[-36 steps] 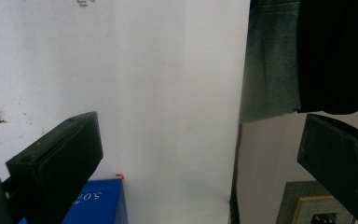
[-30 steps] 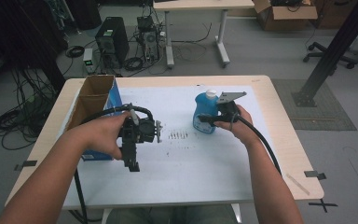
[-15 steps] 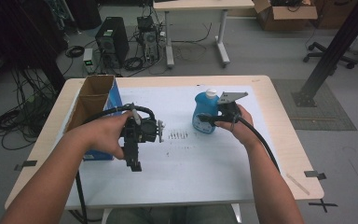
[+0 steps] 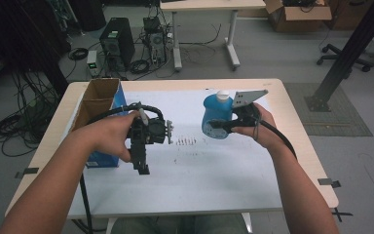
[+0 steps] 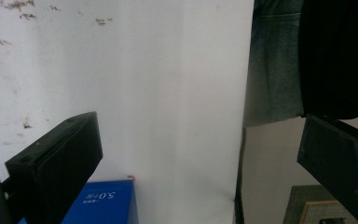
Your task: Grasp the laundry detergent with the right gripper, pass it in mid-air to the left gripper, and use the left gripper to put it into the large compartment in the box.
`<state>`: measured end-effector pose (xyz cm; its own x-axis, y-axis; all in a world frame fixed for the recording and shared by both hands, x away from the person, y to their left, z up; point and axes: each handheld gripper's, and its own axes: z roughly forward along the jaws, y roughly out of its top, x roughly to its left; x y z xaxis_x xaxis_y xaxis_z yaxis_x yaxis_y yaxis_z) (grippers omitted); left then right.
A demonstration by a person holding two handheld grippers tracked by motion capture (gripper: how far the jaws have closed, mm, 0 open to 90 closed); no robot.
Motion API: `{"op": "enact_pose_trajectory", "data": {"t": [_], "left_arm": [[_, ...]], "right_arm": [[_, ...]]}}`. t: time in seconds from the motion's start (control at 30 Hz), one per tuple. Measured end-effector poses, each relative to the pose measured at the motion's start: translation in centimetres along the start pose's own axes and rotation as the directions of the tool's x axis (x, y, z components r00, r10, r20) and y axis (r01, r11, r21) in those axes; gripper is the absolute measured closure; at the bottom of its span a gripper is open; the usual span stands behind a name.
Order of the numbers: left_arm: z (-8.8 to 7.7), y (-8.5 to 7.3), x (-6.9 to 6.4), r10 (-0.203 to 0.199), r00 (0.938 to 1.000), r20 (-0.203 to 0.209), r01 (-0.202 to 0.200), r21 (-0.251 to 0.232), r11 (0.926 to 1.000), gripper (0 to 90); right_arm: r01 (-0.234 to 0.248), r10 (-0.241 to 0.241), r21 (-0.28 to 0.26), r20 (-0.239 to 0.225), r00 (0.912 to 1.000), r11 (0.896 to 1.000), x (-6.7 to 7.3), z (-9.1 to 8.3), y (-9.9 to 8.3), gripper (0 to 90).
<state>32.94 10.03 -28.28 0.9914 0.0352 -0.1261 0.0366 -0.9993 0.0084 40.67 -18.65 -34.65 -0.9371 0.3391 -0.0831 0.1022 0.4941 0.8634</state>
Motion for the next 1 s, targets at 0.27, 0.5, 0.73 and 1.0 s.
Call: {"op": "enact_pose_trajectory", "data": {"t": [0.27, 0.5, 0.73, 1.0], "left_arm": [[-0.8, 0.3, 0.0, -0.002, 0.9999, -0.013, 0.002, -0.010, 0.9999, 0.2], [-1.8, 0.5, -0.2, -0.002, 0.9996, -0.028, 0.001, -0.020, 0.9998, 0.2], [-2.2, 1.0, -0.4, 0.007, 0.9994, -0.035, -0.007, -0.016, 0.9999, 0.2], [-2.3, 2.0, -0.3, 0.017, 0.9990, -0.040, -0.018, -0.011, 0.9998, 0.2]], "right_arm": [[0.079, -0.079, -0.006, -0.099, 0.9920, 0.997, 2.9, -1.0, 1.9, 46.1], [0.108, -0.101, 0.032, -0.182, 0.9782, 0.994, 5.5, 0.0, 1.8, 46.0], [0.105, -0.093, 0.043, -0.227, 0.9694, 0.993, 7.0, 1.5, 1.0, 45.9], [0.101, -0.095, 0.010, -0.268, 0.9586, 0.995, 9.0, 3.3, 0.6, 45.8]]}}
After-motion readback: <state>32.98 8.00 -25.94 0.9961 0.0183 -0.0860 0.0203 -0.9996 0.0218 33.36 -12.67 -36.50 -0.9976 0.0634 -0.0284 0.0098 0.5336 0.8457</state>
